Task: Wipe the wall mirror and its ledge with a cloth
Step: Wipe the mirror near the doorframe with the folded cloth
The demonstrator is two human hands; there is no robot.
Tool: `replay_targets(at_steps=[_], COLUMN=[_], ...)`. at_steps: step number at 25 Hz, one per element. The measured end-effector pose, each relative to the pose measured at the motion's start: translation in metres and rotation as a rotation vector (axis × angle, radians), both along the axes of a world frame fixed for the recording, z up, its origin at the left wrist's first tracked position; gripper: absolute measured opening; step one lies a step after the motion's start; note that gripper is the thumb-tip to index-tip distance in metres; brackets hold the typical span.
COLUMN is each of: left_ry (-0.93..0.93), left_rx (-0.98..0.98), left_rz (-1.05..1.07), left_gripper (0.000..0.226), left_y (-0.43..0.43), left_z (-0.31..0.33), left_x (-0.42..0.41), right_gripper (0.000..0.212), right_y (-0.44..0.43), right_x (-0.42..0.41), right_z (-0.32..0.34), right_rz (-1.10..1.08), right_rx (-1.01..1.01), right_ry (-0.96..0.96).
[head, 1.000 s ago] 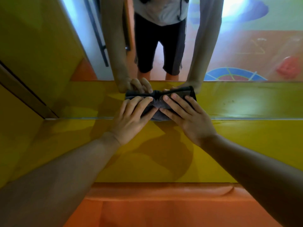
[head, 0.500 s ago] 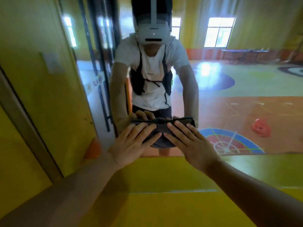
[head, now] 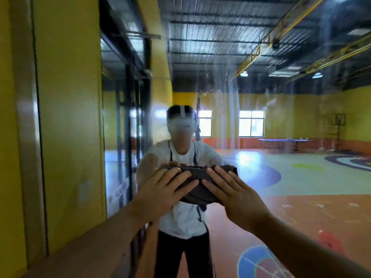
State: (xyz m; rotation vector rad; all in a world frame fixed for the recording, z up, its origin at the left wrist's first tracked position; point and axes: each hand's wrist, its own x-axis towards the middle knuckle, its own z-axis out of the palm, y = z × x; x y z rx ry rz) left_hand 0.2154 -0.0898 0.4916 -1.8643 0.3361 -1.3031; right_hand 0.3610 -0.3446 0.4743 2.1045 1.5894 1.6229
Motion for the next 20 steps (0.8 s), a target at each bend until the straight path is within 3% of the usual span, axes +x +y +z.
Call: replay_targets(at_steps=[9,14,20], left_ry=[0.033,-0.055,-0.117], left_rx=[-0.023,0.006,-0.077], left_rz=[0.07,0.053,-0.034], left_gripper=[0.095,0.07,0.066], left_y=[-0.006,-0.007,-0.012], left_z=[0.182,0.256,0.343], left_x=[0.001,0.009,0.028], right_gripper=[0.081,0.093,0.085], right_y=[0.002,0.005,-0.001], right_x=[0.009,0.017,0.024], right_z=[0.175,0.249,0.35], right_rz=[-0.004,-0.013,0.018], right_rx=[0.082,0.115,0.122], right_ry=[-0.029,-0.054,0.002])
